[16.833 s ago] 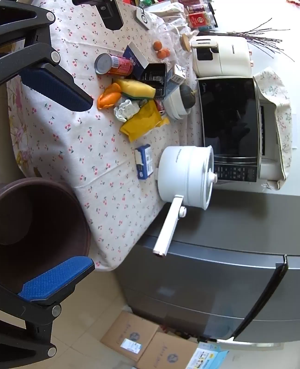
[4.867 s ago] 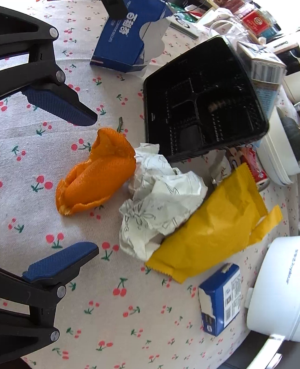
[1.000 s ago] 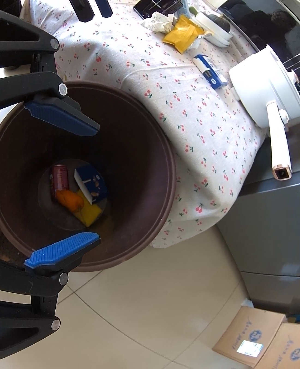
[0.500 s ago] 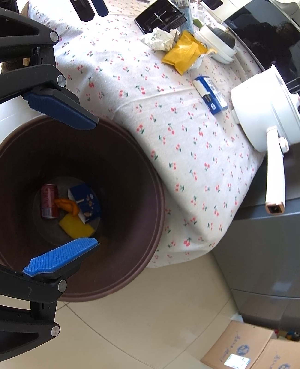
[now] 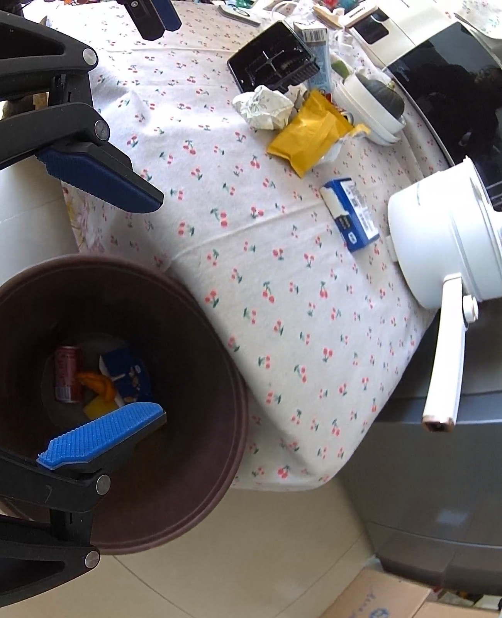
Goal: Collect trash
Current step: 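Move both open tools back toward the black tray on the table, then grasp the black plastic tray edge with the left tool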
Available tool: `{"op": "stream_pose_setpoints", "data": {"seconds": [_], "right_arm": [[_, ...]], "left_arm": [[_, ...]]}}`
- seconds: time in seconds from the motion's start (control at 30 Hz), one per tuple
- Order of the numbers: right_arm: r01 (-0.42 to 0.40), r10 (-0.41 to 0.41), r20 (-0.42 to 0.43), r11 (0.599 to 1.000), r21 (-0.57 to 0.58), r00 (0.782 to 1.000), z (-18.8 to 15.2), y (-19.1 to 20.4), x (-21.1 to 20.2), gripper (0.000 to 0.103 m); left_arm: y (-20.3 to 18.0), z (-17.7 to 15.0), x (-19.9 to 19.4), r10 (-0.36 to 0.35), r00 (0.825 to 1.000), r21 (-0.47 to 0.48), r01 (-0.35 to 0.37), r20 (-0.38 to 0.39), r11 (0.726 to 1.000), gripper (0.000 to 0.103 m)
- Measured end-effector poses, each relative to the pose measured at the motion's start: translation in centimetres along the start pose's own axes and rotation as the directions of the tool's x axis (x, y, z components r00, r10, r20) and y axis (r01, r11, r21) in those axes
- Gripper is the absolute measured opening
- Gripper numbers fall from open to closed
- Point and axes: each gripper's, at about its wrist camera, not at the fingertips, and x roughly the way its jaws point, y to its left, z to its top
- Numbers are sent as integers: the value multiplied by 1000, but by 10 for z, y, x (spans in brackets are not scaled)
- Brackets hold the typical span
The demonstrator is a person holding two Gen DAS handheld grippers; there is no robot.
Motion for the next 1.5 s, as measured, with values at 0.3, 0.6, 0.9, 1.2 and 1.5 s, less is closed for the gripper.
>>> {"op": "stream_pose_setpoints", "data": {"seconds": [0.3,0.6,0.9,1.2,1.5], "right_arm": [[-16,16,-3,1000,-23,1000,13,30,12,85],[-45,45,-2,998,-43,999,33,67,30,86],[-7,4,-52,997,-71,999,38,78,58,86],[39,-46,-62,993,-115,997,42,81,70,86],[-10,5,-49,993,-114,999,53,118,81,86]], "left_arm": [[50,8,-12,126,991,-102,-121,39,987,103],[89,42,-1,211,967,-185,-183,146,966,103],[105,70,49,226,958,-193,-192,176,962,100],[112,76,62,211,959,-166,-180,189,970,45],[118,59,40,154,980,-140,-136,127,981,17]]}}
